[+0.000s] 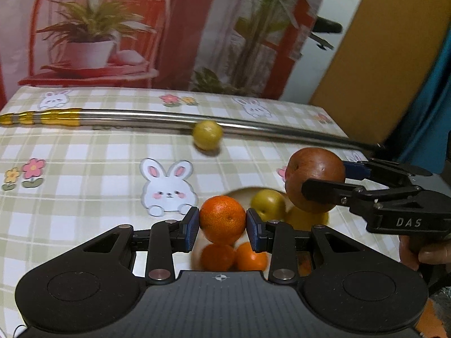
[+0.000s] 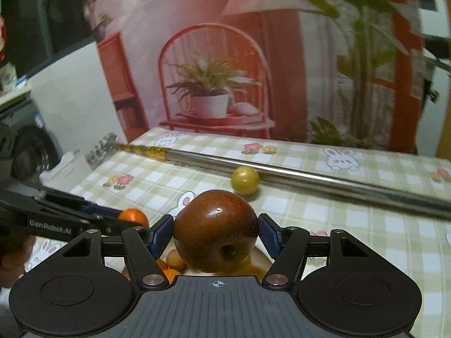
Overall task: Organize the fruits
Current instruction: 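Carry the tangerine over the plate with the left gripper while the right carries the red apple there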
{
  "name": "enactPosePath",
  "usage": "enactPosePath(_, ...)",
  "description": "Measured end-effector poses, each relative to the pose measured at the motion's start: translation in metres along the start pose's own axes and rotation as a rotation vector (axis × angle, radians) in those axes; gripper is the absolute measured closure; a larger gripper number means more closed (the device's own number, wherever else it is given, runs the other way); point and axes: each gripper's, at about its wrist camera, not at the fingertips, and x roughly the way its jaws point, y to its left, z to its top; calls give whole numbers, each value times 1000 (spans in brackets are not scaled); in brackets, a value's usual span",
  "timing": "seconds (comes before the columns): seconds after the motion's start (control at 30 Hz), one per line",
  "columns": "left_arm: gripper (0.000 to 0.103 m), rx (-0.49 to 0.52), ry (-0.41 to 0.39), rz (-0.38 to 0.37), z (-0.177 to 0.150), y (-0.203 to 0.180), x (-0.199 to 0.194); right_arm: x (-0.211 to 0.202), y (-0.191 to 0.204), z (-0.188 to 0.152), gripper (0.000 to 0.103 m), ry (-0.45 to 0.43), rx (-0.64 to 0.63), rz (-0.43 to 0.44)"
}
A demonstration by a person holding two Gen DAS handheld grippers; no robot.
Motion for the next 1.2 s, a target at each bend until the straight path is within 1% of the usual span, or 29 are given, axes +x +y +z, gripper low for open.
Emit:
enactPosePath(0.17, 65, 29, 28, -53, -2, -12, 14, -19, -14, -14, 42, -38, 103, -2)
enactPosePath(0.3, 65, 33, 53, -81, -2, -19, 29, -25, -19, -19, 42, -48, 127, -10)
enactPosePath(0.5, 65, 28, 70, -45, 1, -15, 39, -23, -16, -19, 42, -48, 117, 3)
enactPosePath(0.67, 65, 21, 82, -12, 1, -6, 42, -20, -11, -21, 42, -30, 115, 30)
enactPosePath(0.9, 65, -9, 68, -17, -3, 4, 32, -10, 5, -24, 42, 37, 46, 54)
enactPosePath(1.07, 65, -37, 54, -24, -5, 9, 26, -1, 23, -23, 42, 114, -33, 24)
enactPosePath(1.2, 65, -39, 45, -32, -7, 9, 23, 8, 32, -24, 42, 164, -67, 16)
